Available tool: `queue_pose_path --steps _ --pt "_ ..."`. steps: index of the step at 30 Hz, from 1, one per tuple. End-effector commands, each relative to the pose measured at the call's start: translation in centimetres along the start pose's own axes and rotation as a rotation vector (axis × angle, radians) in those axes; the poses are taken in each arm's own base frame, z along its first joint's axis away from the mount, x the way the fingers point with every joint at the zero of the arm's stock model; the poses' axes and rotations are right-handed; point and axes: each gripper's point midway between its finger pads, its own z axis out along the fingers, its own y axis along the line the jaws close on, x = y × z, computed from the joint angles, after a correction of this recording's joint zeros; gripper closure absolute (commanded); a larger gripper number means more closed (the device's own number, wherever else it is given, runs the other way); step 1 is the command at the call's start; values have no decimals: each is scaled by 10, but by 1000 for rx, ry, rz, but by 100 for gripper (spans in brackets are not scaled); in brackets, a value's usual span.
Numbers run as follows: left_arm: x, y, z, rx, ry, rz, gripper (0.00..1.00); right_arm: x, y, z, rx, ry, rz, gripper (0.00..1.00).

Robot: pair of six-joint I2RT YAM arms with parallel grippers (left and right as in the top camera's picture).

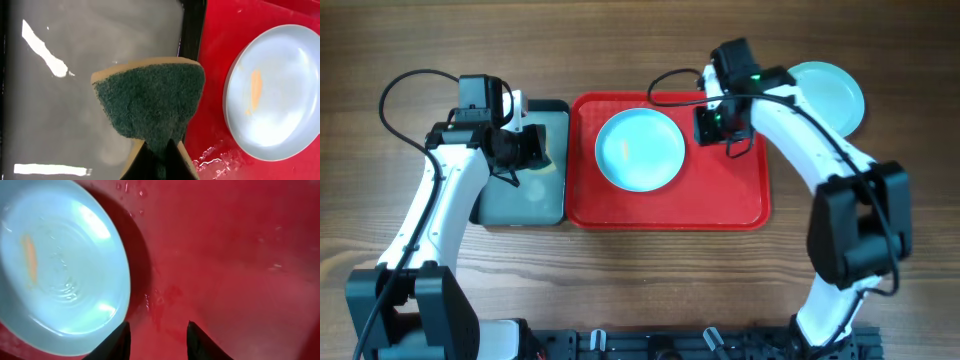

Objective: Clean dirty plates on tray and stack at the side
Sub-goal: 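Grip the teal plate rim with right gripper, lower sponge onto it with left, then scrub the teal plate with the sponge in left gripper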

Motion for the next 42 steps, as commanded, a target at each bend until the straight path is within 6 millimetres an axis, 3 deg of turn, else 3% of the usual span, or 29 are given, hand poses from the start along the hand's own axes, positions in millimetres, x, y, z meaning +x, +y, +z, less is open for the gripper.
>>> queue_pose_path --steps 1,4,7,13,16,19,28,31,36,42 --pt "-6 -12 -4 43 -34 37 96 3 22 26 -51 28 -58 66" --pt "-8 -24 -2 58 -49 69 96 4 34 31 -56 28 -86 68" --pt "-9 -37 -1 74 -58 103 96 7 31 35 -43 38 -85 69" --pt "-21 -90 -1 158 -150 181 96 7 30 47 -40 50 -58 74" --pt "-18 -113 -1 192 -167 237 96 4 30 48 -42 39 -59 74" --pt "-12 -127 2 209 -163 270 96 5 30 48 -42 43 -58 80" --pt "-7 -132 18 210 -134 285 96 4 32 47 -51 40 -33 80" --pt "-7 -133 18 210 -133 286 96 8 46 46 -134 60 -31 80" --pt "-7 -132 18 209 -134 296 96 -18 37 45 -70 -45 -43 78" --pt "-5 -133 21 207 -123 293 96 -8 28 49 -22 -13 13 76"
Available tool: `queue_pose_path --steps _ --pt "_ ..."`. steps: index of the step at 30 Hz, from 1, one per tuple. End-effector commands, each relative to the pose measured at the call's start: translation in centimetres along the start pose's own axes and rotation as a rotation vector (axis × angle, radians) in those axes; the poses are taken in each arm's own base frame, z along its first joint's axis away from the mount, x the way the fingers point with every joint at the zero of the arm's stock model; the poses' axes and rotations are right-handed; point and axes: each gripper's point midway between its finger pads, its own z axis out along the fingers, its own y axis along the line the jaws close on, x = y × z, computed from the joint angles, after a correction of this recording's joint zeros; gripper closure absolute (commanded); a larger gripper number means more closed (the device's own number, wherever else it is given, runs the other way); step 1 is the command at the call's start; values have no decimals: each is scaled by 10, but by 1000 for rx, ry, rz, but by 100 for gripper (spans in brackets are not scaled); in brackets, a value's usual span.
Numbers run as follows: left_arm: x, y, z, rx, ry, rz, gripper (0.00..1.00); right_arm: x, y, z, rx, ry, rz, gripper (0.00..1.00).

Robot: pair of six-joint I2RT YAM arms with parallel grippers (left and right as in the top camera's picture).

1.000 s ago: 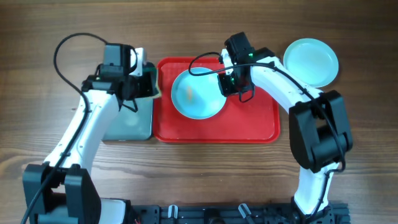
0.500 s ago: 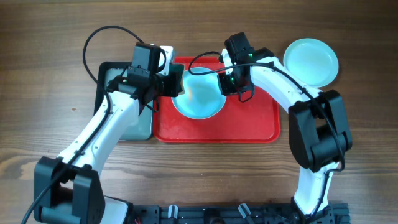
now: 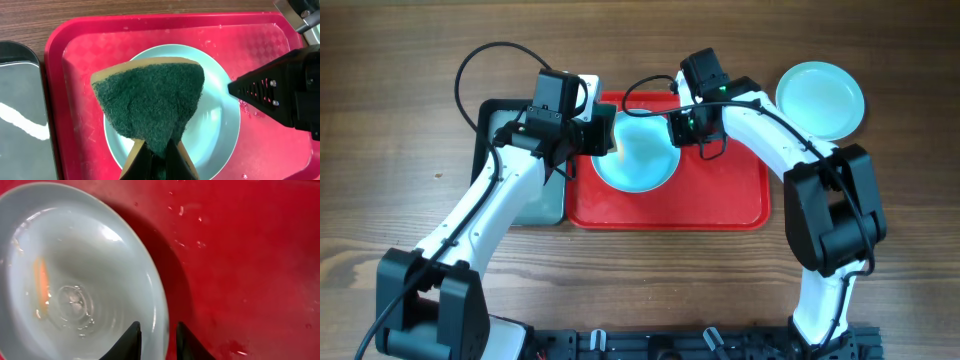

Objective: Clean dirty plates on tray and stack at the side
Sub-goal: 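Scrub the teal plate with the sponge in left gripper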

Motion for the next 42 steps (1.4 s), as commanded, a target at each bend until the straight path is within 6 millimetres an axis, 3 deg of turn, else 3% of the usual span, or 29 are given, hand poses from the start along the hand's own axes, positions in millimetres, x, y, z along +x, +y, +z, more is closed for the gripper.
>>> queue_pose_path --steps 1,9,12,20,24,29,34,42 --pt "5 -5 7 19 19 3 96 10 -6 11 41 39 28 77" --pt "5 -5 7 19 21 3 96 29 -7 20 33 86 82 82" --pt "5 -5 7 19 21 3 96 29 0 21 -3 88 80 95" --pt "12 -2 7 2 49 -91 96 32 11 21 -38 104 194 96" --pt "19 5 7 -37 72 -138 96 37 26 24 -40 111 243 96" --pt "32 12 24 -58 130 -160 96 37 30 26 -15 99 219 96" --pt "50 37 43 -162 187 -234 96 36 25 26 10 90 214 96" --pt "73 39 67 -142 280 -242 96 36 25 26 9 89 213 96"
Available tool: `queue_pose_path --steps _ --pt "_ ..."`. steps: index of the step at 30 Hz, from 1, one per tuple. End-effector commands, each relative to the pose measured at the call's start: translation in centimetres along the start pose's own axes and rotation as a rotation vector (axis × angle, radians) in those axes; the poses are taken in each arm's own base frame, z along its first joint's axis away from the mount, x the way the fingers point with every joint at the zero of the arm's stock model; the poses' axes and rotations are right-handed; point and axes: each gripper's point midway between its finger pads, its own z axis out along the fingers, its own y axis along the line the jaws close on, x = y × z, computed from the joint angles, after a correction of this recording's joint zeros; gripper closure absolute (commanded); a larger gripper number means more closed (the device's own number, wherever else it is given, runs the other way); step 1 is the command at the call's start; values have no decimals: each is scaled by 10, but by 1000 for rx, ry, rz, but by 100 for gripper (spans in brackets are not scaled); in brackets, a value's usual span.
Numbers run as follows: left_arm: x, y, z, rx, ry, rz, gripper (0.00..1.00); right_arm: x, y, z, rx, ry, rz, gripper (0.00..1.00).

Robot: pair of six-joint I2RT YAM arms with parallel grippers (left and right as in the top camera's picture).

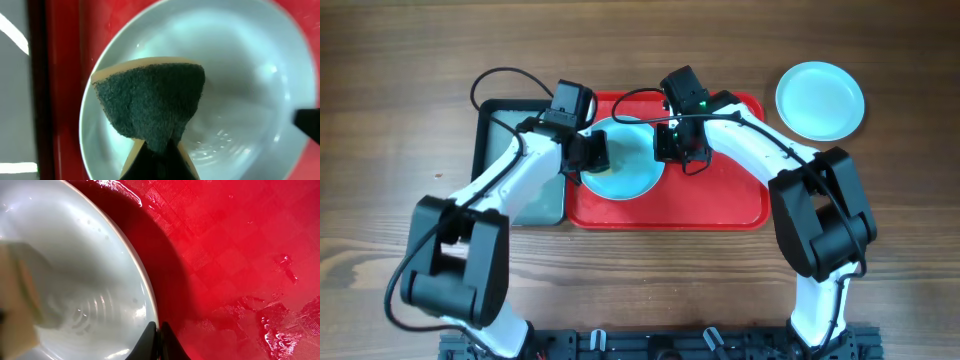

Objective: Clean dirty plates on tray and stack at the side
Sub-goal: 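Scrub the teal plate with the sponge in left gripper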

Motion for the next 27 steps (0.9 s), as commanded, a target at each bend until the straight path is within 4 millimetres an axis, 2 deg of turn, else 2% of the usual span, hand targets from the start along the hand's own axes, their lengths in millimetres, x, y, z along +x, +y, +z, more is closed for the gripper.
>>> queue_pose_path --steps 1,4,9,11,13,16,18,20,24,27 --pt "10 1 19 17 61 -13 96 3 -7 10 30 12 12 96" --pt "21 -13 28 108 123 -21 96 3 -6 11 24 12 -13 96" --pt "28 -46 22 305 176 -20 96 3 -6 11 24 12 -14 96" --pt "22 -66 15 420 166 -4 96 3 -6 11 24 12 -14 96" --pt "14 -70 10 430 147 5 96 3 -6 11 24 12 -14 96" --pt "-13 -81 -20 445 43 41 96 3 -6 11 25 12 -15 96" --pt "-30 -75 -38 383 -53 54 96 3 -6 11 25 12 -15 96" --pt "-34 -58 -42 273 -90 40 96 3 -6 11 25 12 -15 96" --pt "-17 -6 -28 -3 -46 0 96 3 -6 11 25 12 -15 96" --pt "-4 8 -20 -55 -22 -6 96 2 -6 11 24 11 -15 96"
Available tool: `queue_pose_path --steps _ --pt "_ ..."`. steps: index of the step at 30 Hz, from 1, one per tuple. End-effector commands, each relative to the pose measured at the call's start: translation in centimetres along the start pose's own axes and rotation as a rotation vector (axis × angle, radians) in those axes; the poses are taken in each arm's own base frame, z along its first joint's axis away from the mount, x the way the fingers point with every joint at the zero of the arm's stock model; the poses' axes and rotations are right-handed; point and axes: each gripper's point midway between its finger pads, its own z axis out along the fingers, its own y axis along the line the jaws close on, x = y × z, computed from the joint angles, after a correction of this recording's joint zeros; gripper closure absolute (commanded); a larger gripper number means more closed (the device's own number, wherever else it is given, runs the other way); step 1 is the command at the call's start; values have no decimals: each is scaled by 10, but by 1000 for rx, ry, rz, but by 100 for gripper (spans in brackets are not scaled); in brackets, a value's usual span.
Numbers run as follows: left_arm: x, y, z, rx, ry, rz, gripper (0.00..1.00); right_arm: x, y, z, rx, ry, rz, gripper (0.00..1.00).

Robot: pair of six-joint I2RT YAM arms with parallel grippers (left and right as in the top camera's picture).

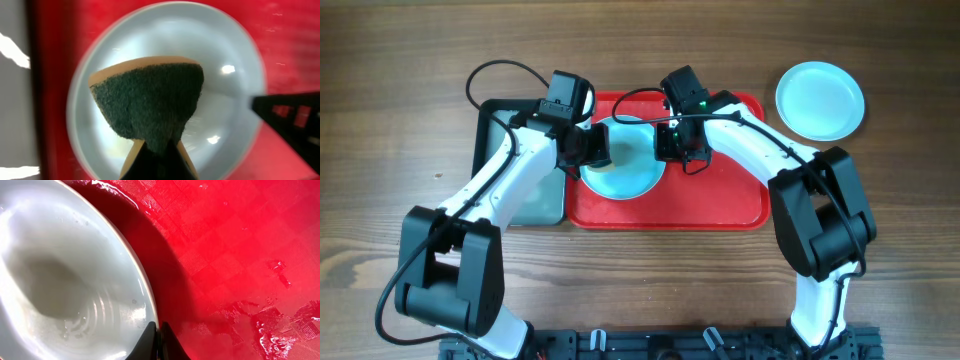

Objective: Clean dirty plates on tray and stack at the side
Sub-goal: 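Scrub the teal plate with the sponge in left gripper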

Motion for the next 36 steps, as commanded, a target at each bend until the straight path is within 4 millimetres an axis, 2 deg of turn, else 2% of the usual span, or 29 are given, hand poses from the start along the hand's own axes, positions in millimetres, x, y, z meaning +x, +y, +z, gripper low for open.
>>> queue_pose_path --steps 1,4,6,8,15,21,23,28,32,34,36 --pt "9 24 8 -112 -2 -5 96 5 -4 9 13 21 -10 96" --pt "17 29 19 -104 -7 -5 96 5 -4 9 13 21 -10 96" --pt "23 18 27 -23 0 -2 96 5 -4 10 13 21 -10 96" --pt "23 10 28 21 1 2 96 5 -3 9 12 20 -10 96" --pt "21 9 29 24 -6 3 96 4 -3 9 11 19 -10 96" --pt "34 17 59 13 64 -35 96 4 -3 9 12 19 -35 96" --pt "37 0 61 112 92 -35 96 4 -4 10 12 19 -35 96" --pt "24 -63 43 468 75 18 96 4 -3 10 11 19 -35 96" --pt "10 -72 32 501 36 11 96 4 -3 10 12 19 -35 96" --pt "-7 -83 8 527 -30 42 96 4 -4 10 12 19 -35 96" --pt "-14 -82 -4 504 -74 50 96 4 -3 10 11 19 -35 96"
